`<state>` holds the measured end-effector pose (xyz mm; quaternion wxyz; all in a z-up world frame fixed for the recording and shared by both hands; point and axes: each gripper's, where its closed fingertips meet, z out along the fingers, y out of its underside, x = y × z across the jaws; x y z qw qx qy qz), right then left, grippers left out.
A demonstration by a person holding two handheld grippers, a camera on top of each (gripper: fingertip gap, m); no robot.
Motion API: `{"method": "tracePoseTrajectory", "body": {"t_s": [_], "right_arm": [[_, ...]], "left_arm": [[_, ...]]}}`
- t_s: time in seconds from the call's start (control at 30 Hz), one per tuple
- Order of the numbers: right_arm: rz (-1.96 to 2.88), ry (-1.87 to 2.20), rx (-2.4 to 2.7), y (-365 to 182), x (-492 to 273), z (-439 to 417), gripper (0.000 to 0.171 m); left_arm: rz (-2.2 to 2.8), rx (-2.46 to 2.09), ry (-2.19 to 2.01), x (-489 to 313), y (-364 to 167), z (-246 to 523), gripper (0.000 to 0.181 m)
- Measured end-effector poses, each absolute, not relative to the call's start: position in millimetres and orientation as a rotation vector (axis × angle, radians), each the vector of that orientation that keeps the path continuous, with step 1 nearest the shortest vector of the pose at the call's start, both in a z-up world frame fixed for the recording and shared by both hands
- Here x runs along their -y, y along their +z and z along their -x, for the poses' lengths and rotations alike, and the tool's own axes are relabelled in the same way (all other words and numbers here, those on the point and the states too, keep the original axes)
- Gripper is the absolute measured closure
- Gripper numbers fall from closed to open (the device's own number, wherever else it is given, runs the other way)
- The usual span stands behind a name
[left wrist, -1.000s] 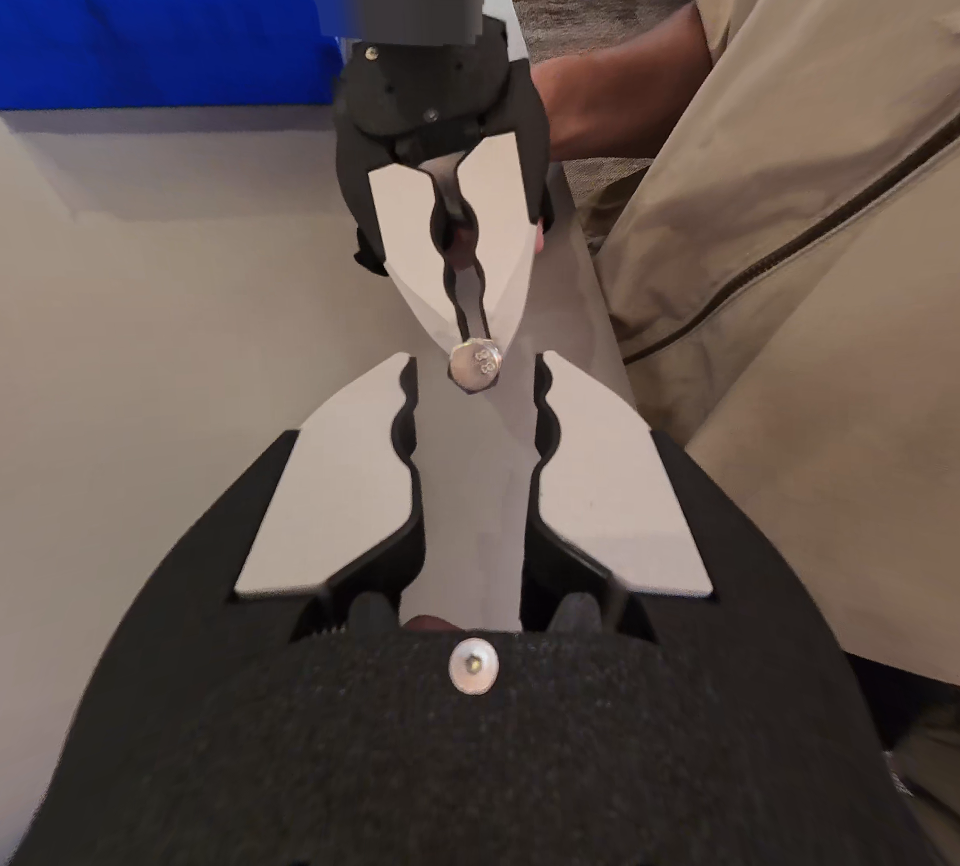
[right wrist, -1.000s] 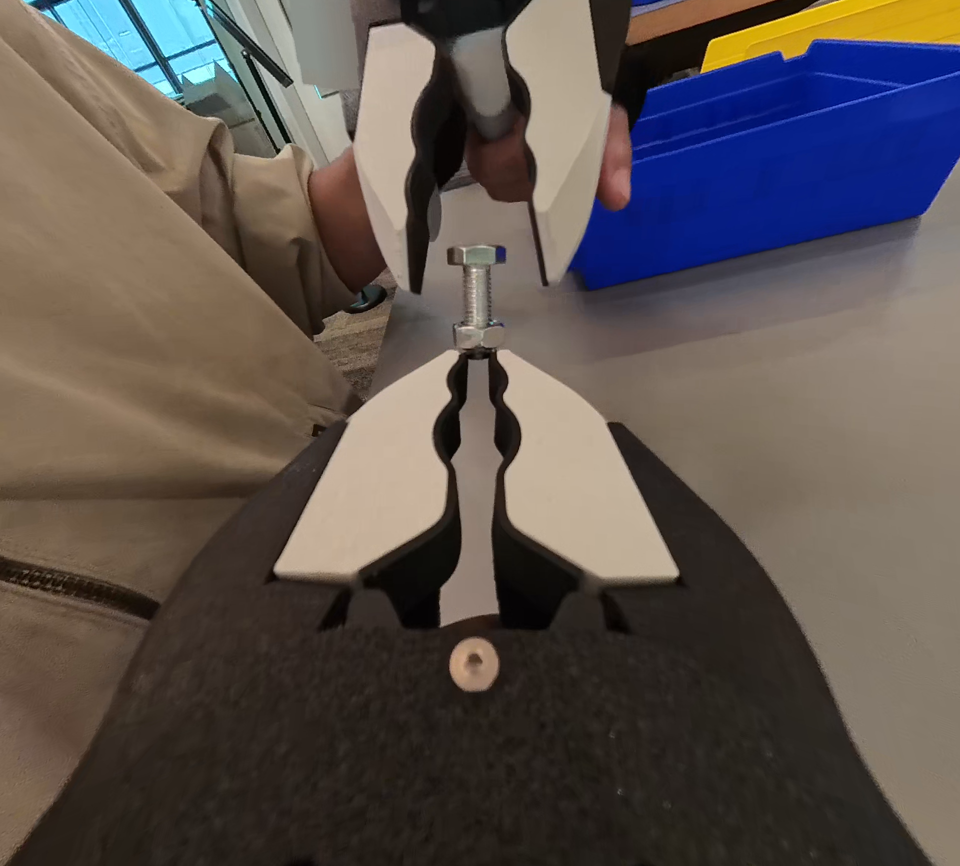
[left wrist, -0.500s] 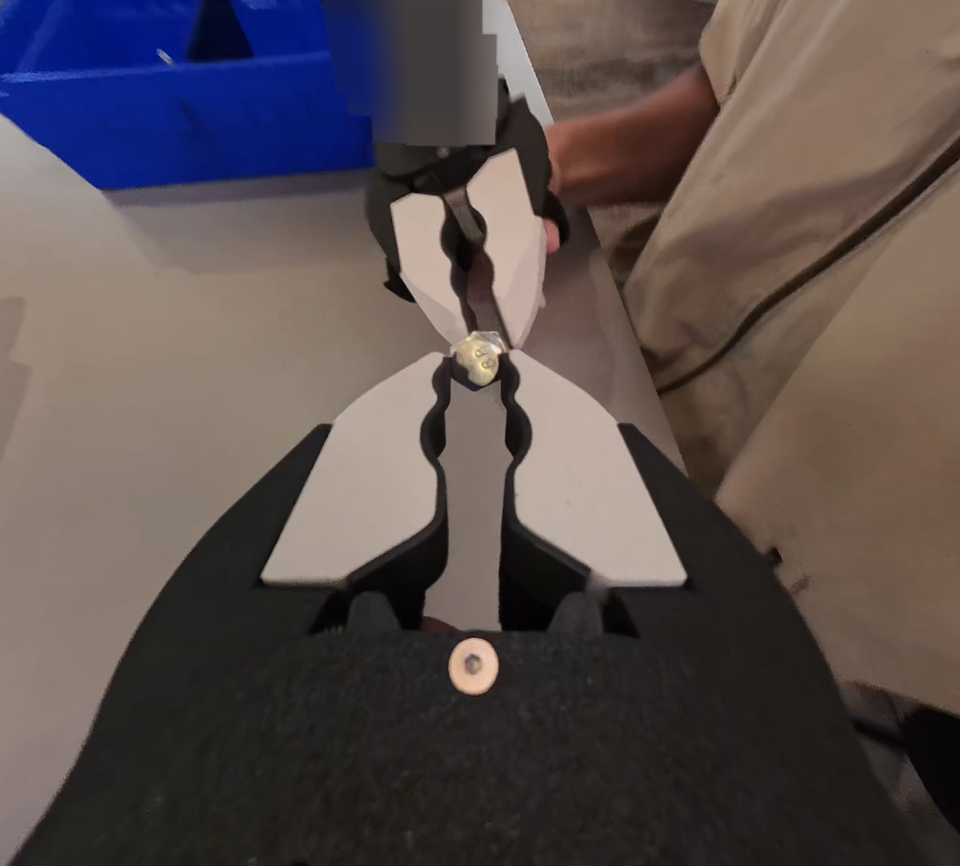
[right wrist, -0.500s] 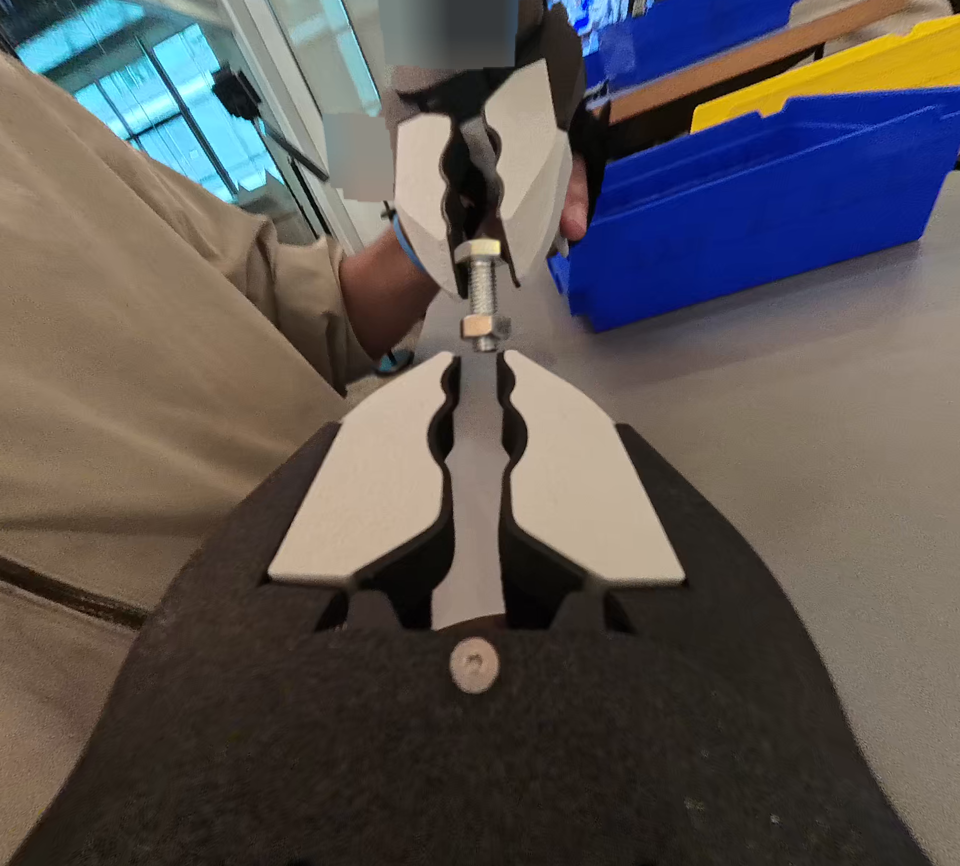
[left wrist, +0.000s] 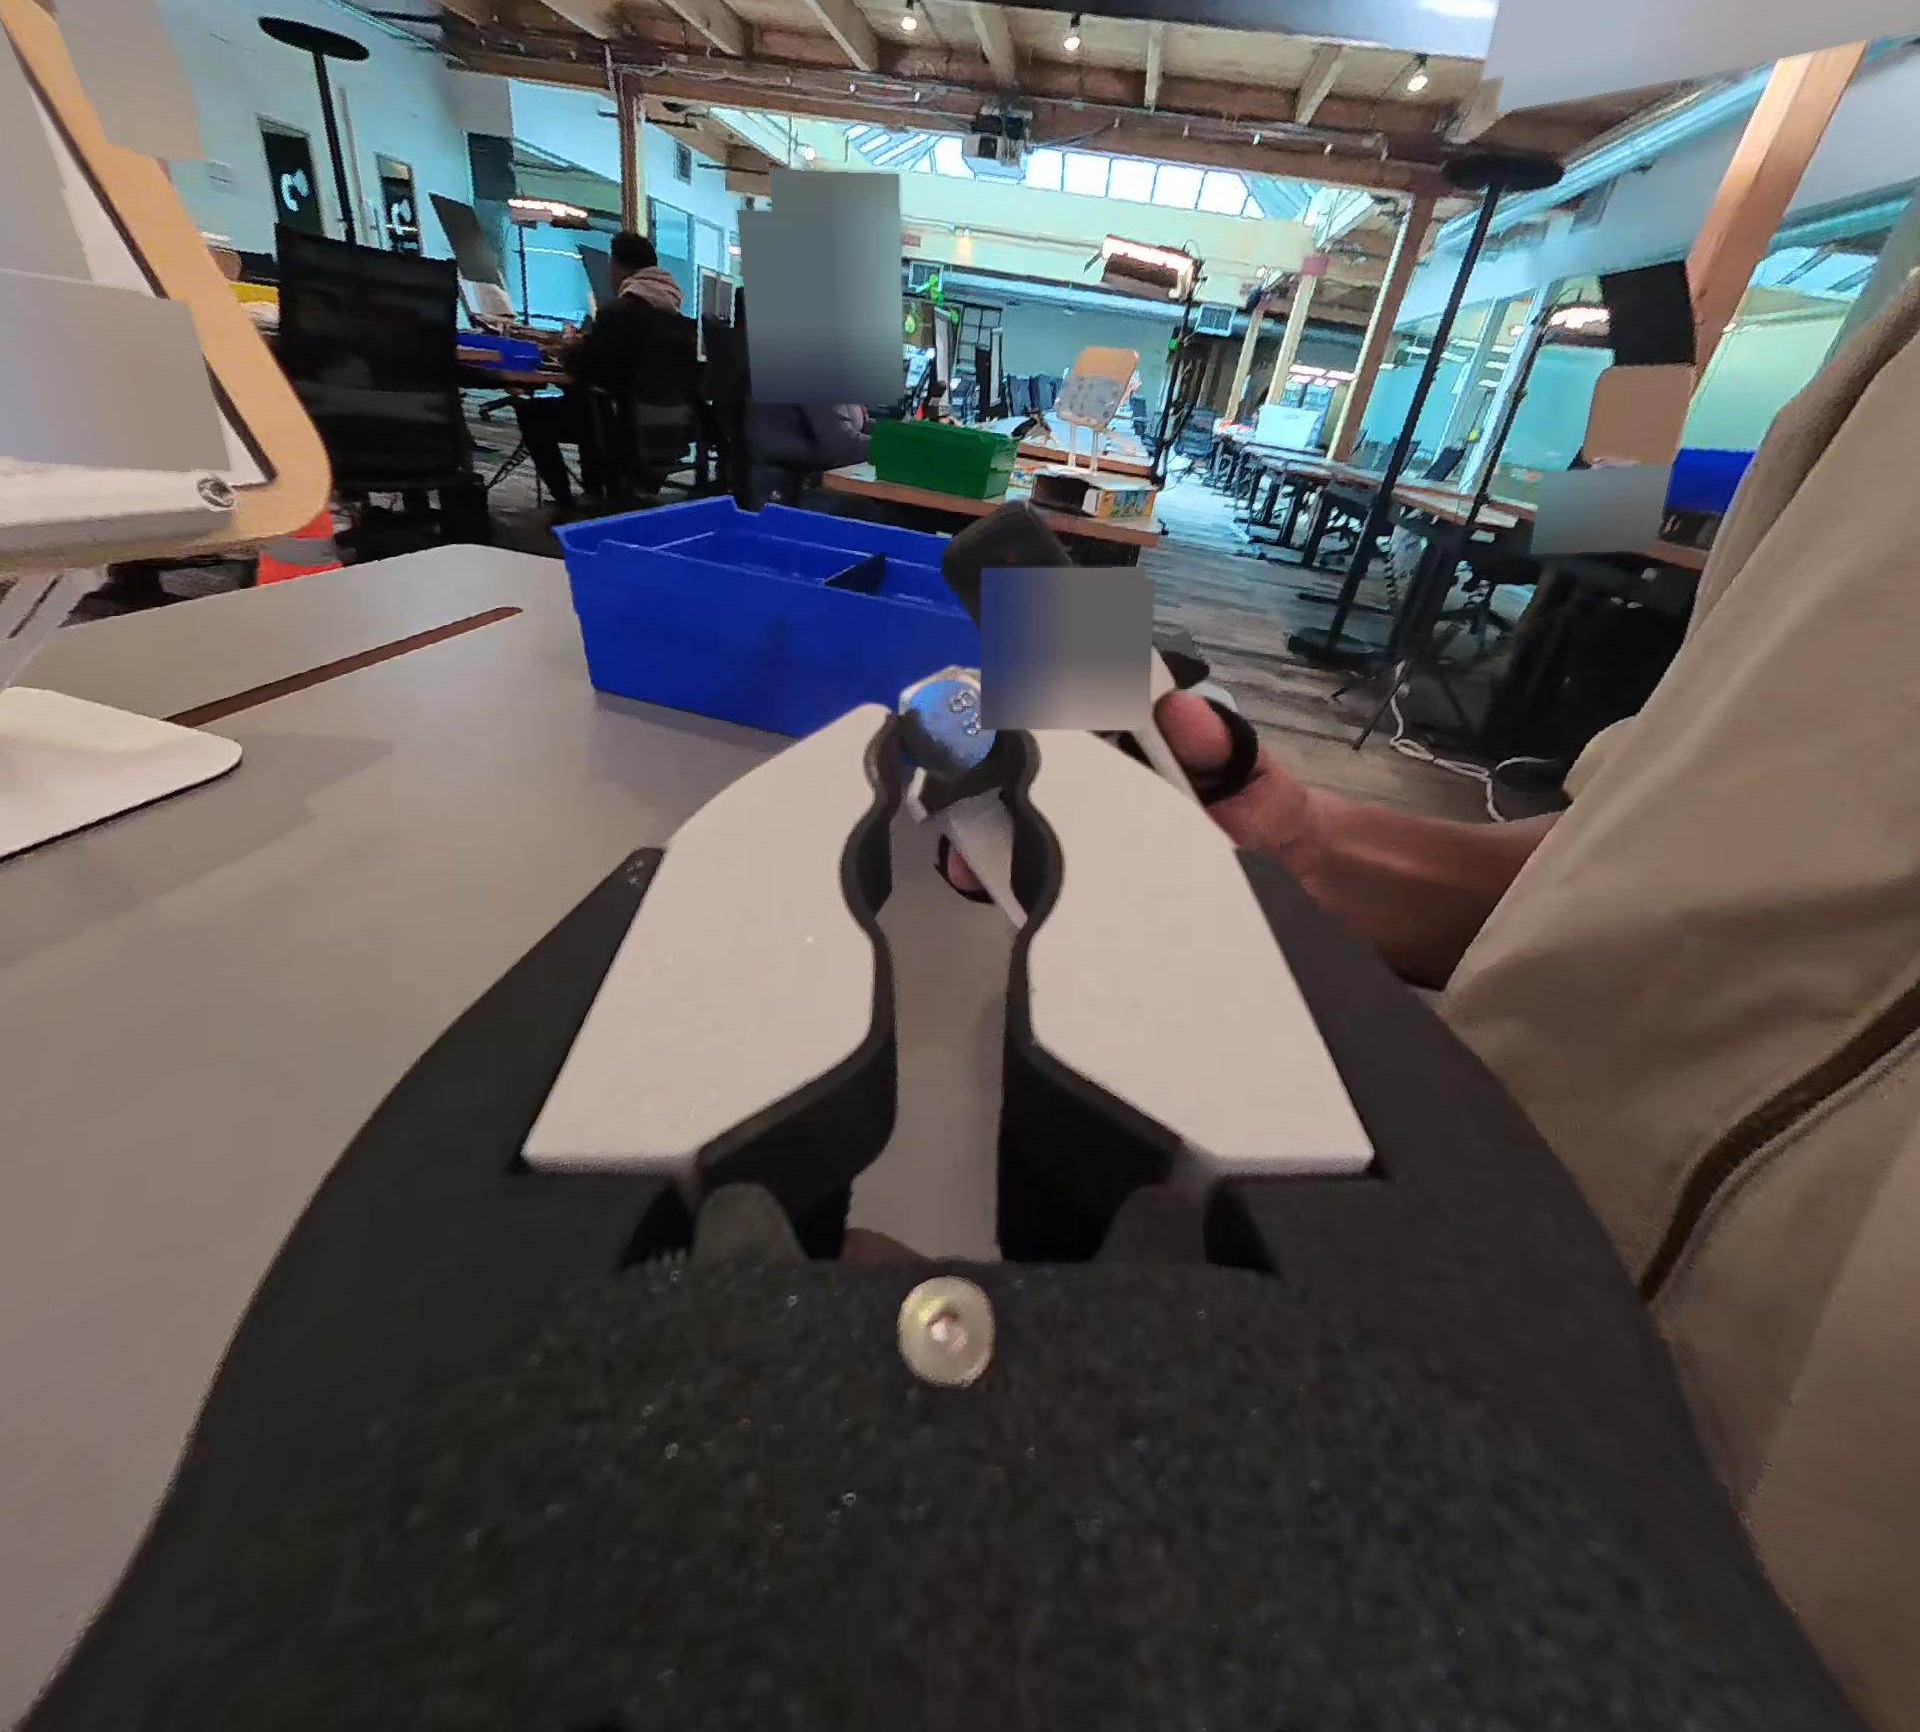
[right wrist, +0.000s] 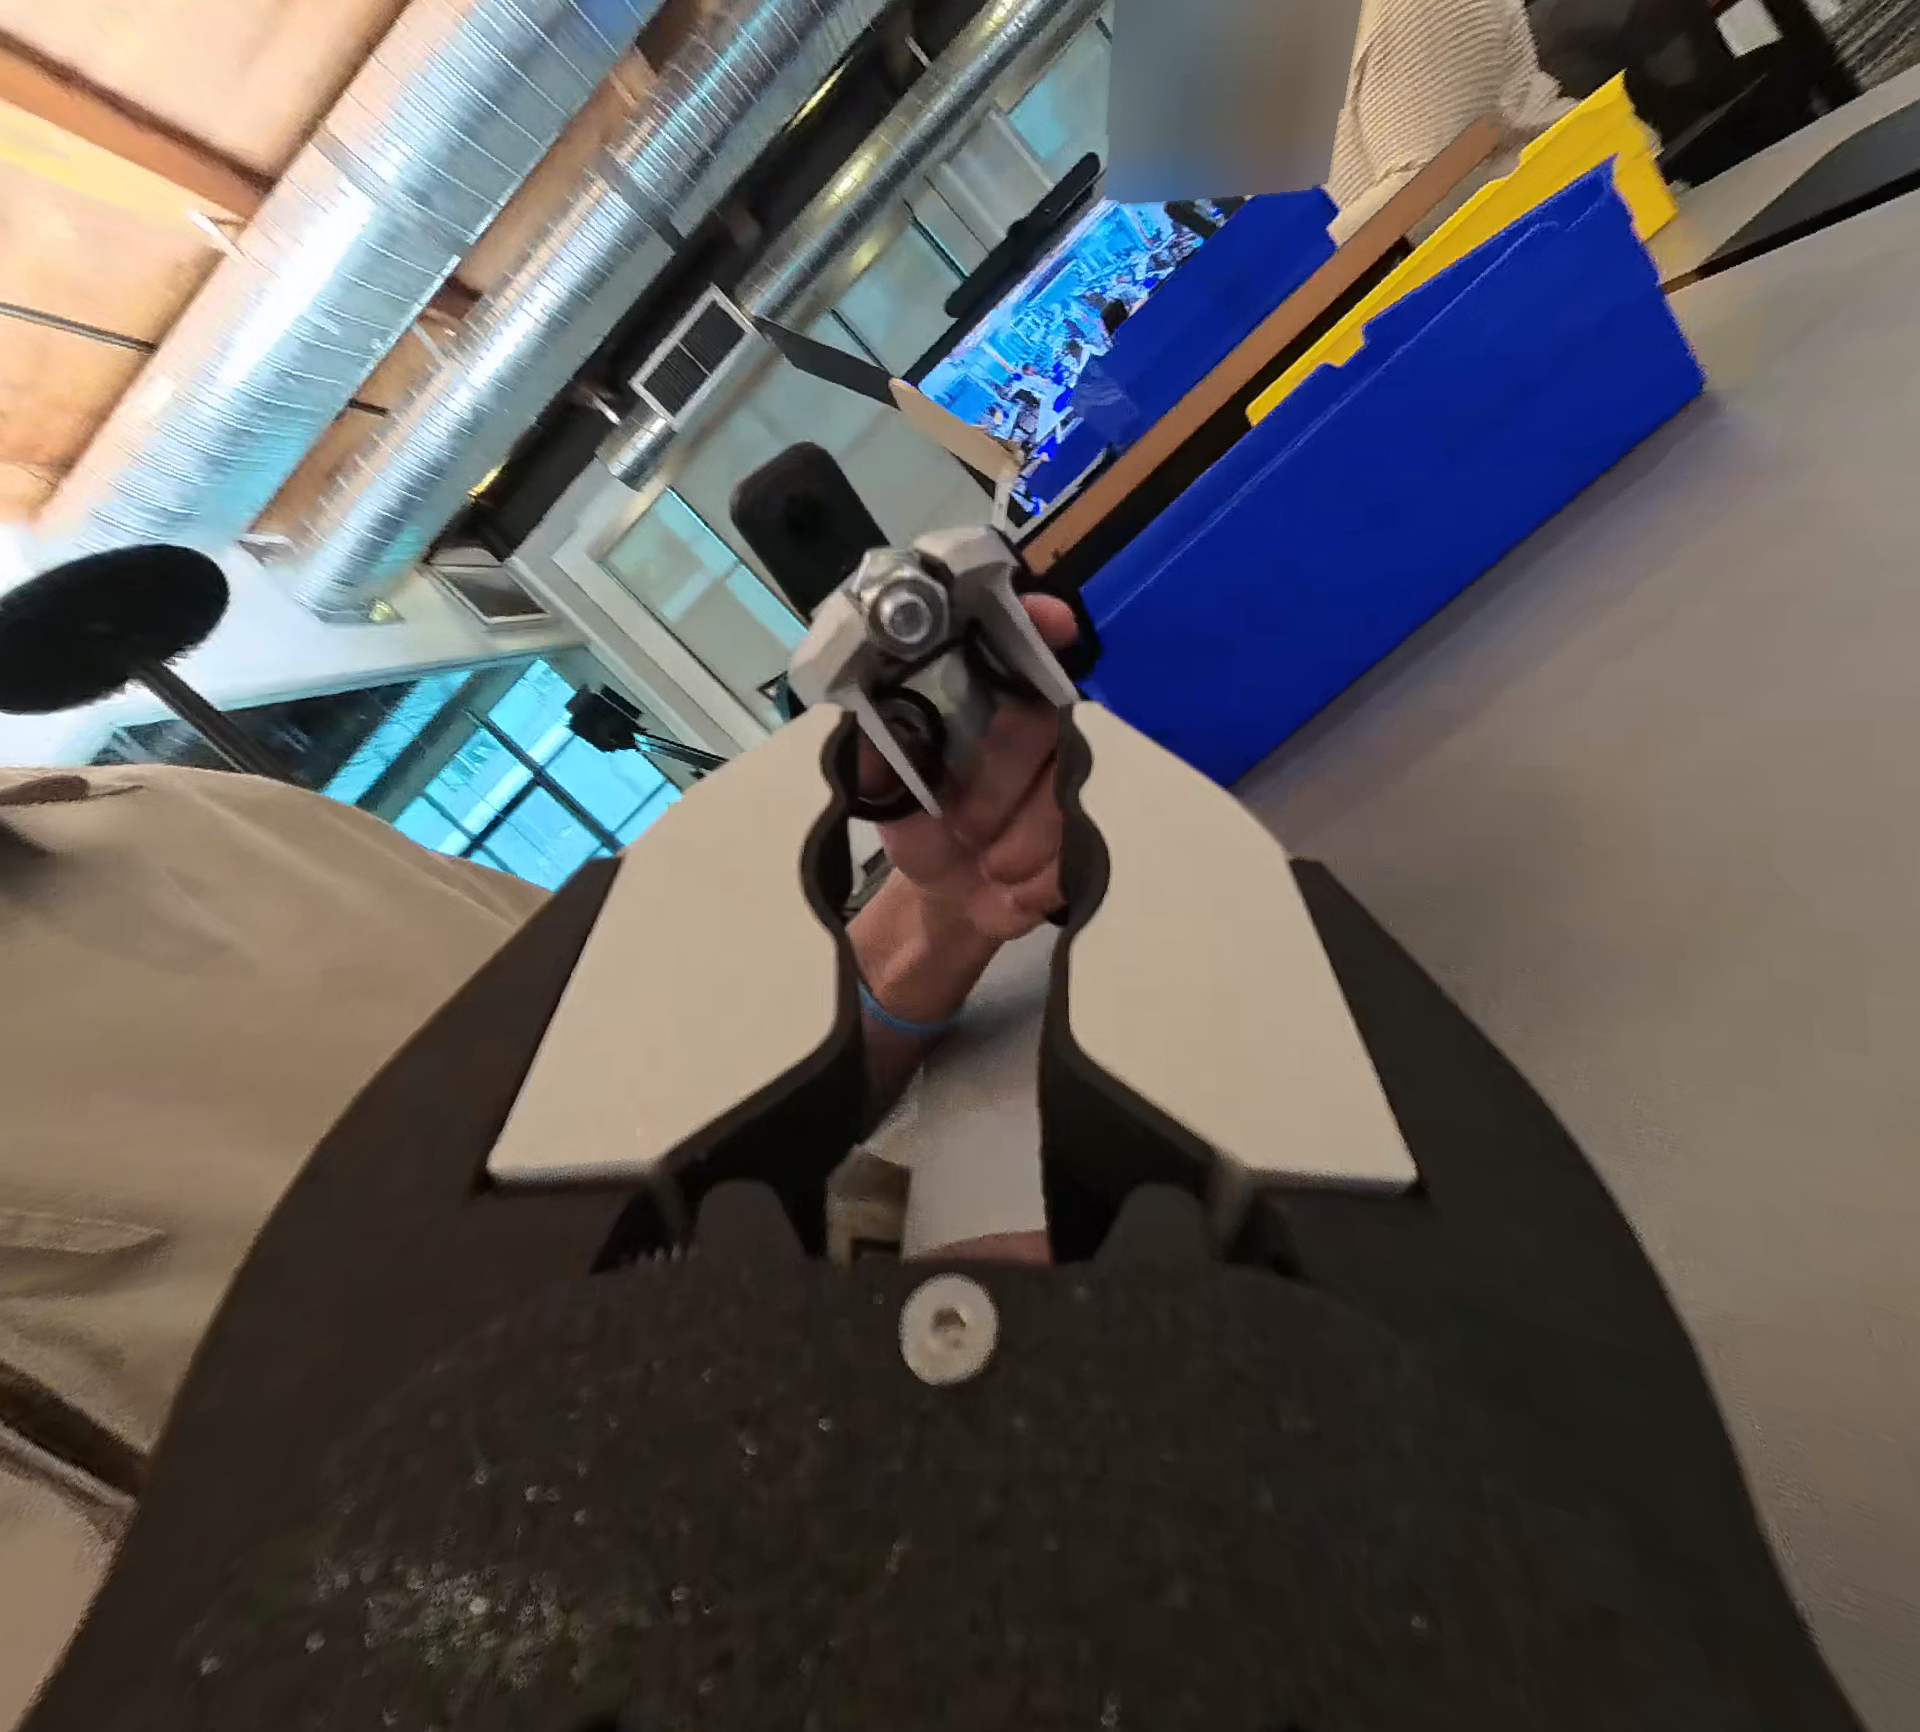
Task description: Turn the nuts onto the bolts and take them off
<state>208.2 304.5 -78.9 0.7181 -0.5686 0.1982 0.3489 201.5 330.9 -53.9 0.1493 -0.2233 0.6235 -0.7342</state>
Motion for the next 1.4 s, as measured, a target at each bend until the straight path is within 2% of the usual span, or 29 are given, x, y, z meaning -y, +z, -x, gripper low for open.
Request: {"method": "tracePoseTrajectory", "body": {"t_s": [0.4, 0.53, 0.63, 0.93, 1.07, 1.2, 1.4], "right_arm": [[1.325, 0.815, -0.306, -71, -319, -181, 0.135], [1.286, 0.762, -0.287, -58, -316, -189, 0.129], [1.253, 0.745, -0.252, -45, -310, -196, 0.136], [1.405, 0.779, -0.268, -84, -318, -182, 0.133], [1.376, 0.767, -0.241, -72, -322, -180, 0.129], [1.322, 0.715, -0.228, -51, -313, -195, 0.133], [1.433, 0.722, -0.245, -80, -317, -184, 0.133]], "left_arm": [[0.634, -1.863, -2.121, -320, -64, -198, 0.164], [0.628, -1.885, -2.133, -319, -66, -196, 0.164], [0.638, -1.917, -2.073, -317, -73, -198, 0.164], [0.632, -1.866, -2.137, -324, -64, -196, 0.164], [0.63, -1.891, -2.102, -322, -69, -196, 0.164], [0.632, -1.916, -2.063, -321, -74, -196, 0.164], [0.624, -1.886, -2.105, -323, -67, -195, 0.164]]}}
